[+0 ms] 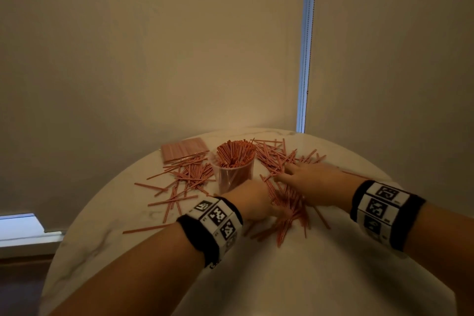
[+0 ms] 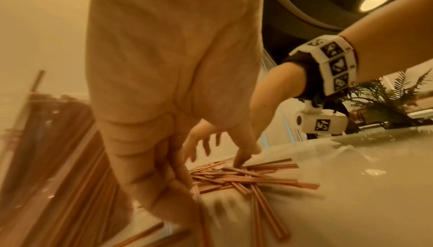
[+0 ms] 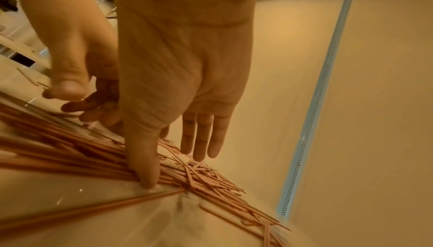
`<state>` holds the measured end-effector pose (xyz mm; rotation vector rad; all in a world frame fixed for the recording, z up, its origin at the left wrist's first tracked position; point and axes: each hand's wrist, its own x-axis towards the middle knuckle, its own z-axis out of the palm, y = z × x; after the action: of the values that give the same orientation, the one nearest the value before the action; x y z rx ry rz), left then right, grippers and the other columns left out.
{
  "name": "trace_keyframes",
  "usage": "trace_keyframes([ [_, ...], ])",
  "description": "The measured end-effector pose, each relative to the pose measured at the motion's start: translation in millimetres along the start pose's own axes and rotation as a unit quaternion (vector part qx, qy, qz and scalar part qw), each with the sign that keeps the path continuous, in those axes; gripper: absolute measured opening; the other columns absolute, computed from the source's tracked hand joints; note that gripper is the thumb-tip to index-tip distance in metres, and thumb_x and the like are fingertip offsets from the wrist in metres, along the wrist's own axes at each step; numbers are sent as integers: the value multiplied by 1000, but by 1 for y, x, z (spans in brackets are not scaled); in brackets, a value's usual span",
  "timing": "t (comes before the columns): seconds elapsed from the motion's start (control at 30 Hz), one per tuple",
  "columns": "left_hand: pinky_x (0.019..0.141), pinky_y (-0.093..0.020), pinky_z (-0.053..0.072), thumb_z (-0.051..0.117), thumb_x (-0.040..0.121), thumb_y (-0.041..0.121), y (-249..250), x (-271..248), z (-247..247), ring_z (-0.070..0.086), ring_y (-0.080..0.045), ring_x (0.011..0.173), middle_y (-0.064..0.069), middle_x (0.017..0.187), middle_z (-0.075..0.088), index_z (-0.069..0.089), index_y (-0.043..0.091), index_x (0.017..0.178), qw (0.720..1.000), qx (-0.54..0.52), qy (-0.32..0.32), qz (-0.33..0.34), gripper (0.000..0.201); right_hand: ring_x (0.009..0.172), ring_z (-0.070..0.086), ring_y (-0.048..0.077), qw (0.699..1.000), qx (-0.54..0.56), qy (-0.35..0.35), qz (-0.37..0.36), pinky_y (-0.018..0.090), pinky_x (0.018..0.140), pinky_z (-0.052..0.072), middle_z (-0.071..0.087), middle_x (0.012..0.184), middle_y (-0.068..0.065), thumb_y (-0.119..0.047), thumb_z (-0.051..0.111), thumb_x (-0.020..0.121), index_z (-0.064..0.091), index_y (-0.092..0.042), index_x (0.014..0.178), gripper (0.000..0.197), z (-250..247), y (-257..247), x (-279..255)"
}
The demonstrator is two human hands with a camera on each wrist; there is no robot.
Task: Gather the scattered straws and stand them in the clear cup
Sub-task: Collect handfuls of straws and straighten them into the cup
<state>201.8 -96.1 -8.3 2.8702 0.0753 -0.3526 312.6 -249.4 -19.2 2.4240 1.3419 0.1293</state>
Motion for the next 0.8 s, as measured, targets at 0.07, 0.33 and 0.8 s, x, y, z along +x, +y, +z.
trace_keyframes([
  [0.07, 93, -38, 56, 67, 87, 66, 8, 5, 7, 64, -22, 103, -6, 117, 68, 62, 16, 130, 998, 45, -27, 18, 66, 115, 55, 23, 999, 13, 0, -30, 27, 63, 49, 39, 145, 2, -12, 67, 85, 21, -42, 150, 86, 2, -1, 11],
  [0.33, 81, -33, 54, 75, 91, 26, -11, 1, -5, 66, -26, 94, -9, 102, 71, 70, 6, 119, 997, 60, -39, 12, 34, 96, 60, 21, 994, 81, -17, -74, 36, 83, 55, 58, 116, 2, -27, 58, 96, 61, -21, 126, 31, -15, -25, 26],
  [0.8, 77, -32, 52, 67, 92, 18, -65, -55, 5, 66, -28, 100, -13, 113, 69, 64, 7, 121, 996, 78, -40, -13, 31, 104, 60, 25, 989, 96, 27, -105, 36, 82, 52, 63, 118, 6, -25, 58, 96, 56, -18, 131, 36, -38, -94, 26],
])
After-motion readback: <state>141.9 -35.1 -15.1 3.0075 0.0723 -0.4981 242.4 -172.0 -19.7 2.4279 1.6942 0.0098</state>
